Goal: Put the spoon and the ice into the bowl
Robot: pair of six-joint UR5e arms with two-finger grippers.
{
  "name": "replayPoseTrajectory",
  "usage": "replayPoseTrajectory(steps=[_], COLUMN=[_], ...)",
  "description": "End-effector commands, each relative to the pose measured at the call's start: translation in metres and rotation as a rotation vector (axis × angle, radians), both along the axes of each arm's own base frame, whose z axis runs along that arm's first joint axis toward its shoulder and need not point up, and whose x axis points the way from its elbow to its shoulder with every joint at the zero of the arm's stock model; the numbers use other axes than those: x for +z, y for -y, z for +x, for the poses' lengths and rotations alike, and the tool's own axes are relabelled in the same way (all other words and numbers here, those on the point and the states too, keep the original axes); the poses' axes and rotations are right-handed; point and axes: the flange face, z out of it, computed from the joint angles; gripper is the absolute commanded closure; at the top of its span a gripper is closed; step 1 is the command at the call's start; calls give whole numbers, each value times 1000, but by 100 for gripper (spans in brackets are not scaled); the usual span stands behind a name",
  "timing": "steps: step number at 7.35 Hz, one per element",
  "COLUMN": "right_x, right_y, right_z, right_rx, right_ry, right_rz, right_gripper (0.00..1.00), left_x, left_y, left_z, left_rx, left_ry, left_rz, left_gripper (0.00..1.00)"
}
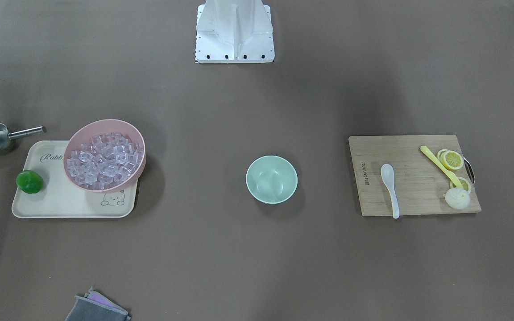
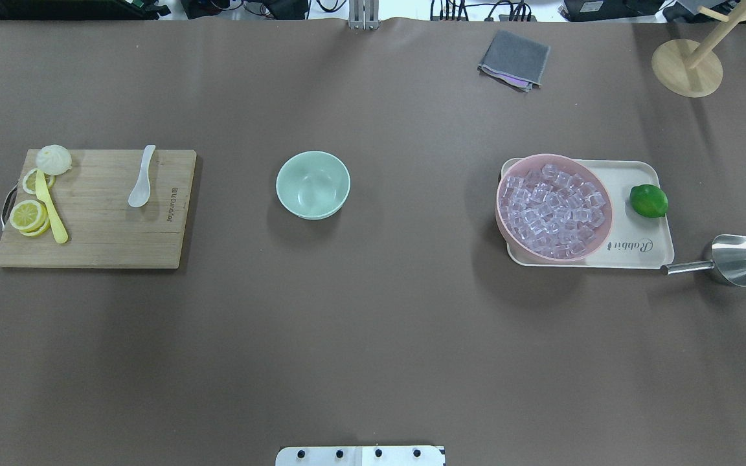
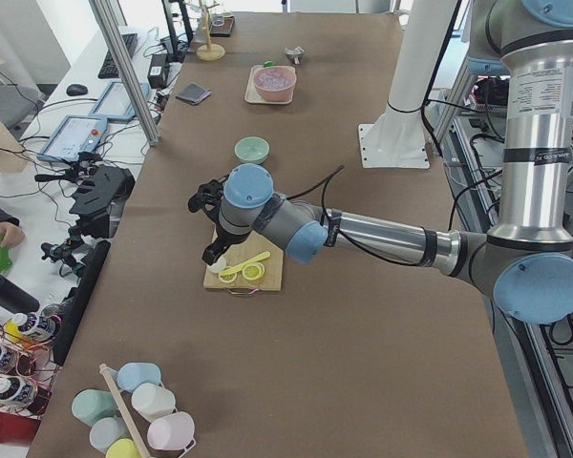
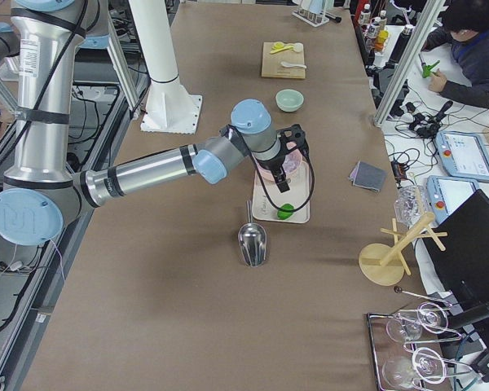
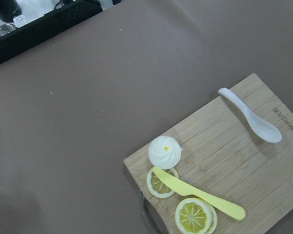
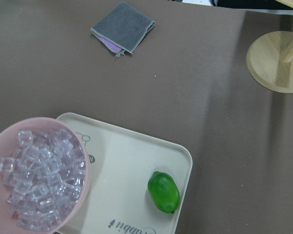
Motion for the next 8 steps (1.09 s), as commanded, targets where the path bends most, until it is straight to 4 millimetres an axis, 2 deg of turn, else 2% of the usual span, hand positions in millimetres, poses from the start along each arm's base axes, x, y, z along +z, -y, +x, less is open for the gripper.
replayPoseTrajectory(steps=[1, 2, 4, 5, 6, 7, 8], right_x=[-24, -32, -82, -100, -106, -111, -111], right_y=[9, 8, 26, 21, 11, 6, 5], right_z=[-74, -98, -160, -195, -222, -235, -237], right_rx=[98, 140, 211, 253, 304, 315, 314], right_ry=[-68, -104, -179, -179, -155, -145, -146], right_rz=[-18, -41, -124, -158, -192, -191, -191], right_gripper=[1, 0, 1, 1, 1, 1, 1], left_x=[-25, -27, -52, -54, -54, -43, -31], left_y=[31, 45, 60, 51, 54, 58, 52], left_z=[79, 111, 181, 223, 257, 289, 319], left_rx=[-10, -61, -178, -220, -272, -295, -284], left_ry=[-51, -7, -23, -20, -39, -51, -50], left_rz=[-163, -196, -343, -359, -399, -390, -364], left_gripper=[2, 2, 3, 3, 3, 3, 3])
